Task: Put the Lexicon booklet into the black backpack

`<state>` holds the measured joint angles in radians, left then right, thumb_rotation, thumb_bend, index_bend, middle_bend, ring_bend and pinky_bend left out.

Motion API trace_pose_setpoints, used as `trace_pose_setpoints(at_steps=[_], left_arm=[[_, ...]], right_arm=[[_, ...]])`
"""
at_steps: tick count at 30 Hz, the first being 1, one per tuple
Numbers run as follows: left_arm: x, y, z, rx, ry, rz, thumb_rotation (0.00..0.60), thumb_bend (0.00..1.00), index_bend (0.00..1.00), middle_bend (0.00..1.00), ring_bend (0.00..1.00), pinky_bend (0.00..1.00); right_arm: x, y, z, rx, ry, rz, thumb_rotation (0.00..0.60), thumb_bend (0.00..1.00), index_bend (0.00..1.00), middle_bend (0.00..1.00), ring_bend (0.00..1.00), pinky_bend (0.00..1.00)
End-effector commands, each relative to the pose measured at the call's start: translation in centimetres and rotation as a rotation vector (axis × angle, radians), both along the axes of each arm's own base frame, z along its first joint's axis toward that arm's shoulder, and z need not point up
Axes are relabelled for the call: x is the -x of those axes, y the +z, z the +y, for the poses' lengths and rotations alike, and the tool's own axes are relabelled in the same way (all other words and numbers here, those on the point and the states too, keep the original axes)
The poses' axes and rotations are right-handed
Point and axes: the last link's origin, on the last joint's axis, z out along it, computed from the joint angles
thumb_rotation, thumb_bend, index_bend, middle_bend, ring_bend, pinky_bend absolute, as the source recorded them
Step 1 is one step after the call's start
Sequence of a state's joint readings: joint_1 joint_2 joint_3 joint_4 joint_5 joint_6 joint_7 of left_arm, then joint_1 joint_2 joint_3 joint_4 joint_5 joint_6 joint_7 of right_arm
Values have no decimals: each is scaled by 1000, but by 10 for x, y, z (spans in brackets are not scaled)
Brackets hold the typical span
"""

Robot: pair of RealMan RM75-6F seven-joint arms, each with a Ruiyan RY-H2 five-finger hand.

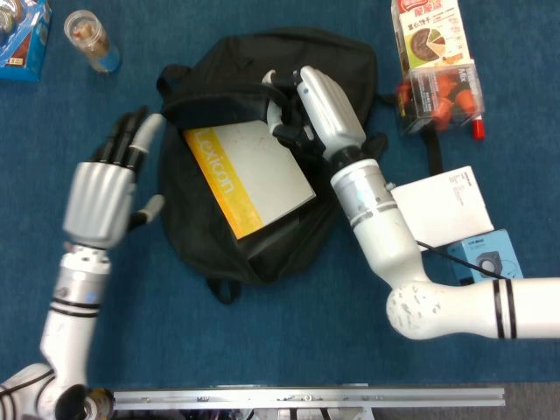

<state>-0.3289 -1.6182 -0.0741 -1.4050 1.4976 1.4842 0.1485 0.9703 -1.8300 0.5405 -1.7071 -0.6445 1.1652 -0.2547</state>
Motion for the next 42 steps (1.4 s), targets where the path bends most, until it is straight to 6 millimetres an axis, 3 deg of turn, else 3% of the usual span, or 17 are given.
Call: trace_pose_setpoints(at_steps=[1,4,6,9,11,13,16,23,32,36,38,42], left_arm=[[14,18,-8,-23,34,-8,600,135,0,45,68,347],[26,31,-13,-39,58,14,600,134,0,48,68,347],[34,40,-16,-48,78,21,600,135,0,49,68,346],[42,53,-17,-73,96,37,600,135,0,50,67,346],[46,60,-17,-92,105,45,600,135,0,50,68,344],[51,69,-15,-107,118,47,600,135,0,50,68,343],[58,78,-12,-121,140,55,600,135,0,50,68,342],[68,96,-8,-129,156,77,600,135,0,50,68,342],[71,109,-1,-136,150,76,600,135,5,56,69,342],[73,113,-1,-149,136,91,600,135,33,72,74,341],[75,114,0,-161,128,102,600,135,44,78,76,341],[77,116,-2,-167,120,114,600,135,71,98,84,341]], right_arm=[[6,-1,5,-23,24,19,600,701,732,602,598,854],[10,-4,11,-58,64,57,600,642,711,556,546,804],[13,-7,17,-92,109,100,600,554,628,493,483,730],[17,-10,22,-147,172,160,600,309,405,336,330,554],[21,-11,23,-148,220,228,600,96,225,240,229,430],[23,-10,26,-155,254,262,600,11,110,188,180,361],[25,-2,28,-163,266,255,600,0,4,123,145,322],[51,38,26,-64,251,249,600,0,0,130,133,314],[106,91,29,15,178,289,600,0,25,234,146,317],[146,116,28,135,110,390,600,98,144,319,221,412],[167,127,30,180,68,446,600,202,279,388,285,473],[205,146,39,257,10,589,600,264,477,495,403,547]])
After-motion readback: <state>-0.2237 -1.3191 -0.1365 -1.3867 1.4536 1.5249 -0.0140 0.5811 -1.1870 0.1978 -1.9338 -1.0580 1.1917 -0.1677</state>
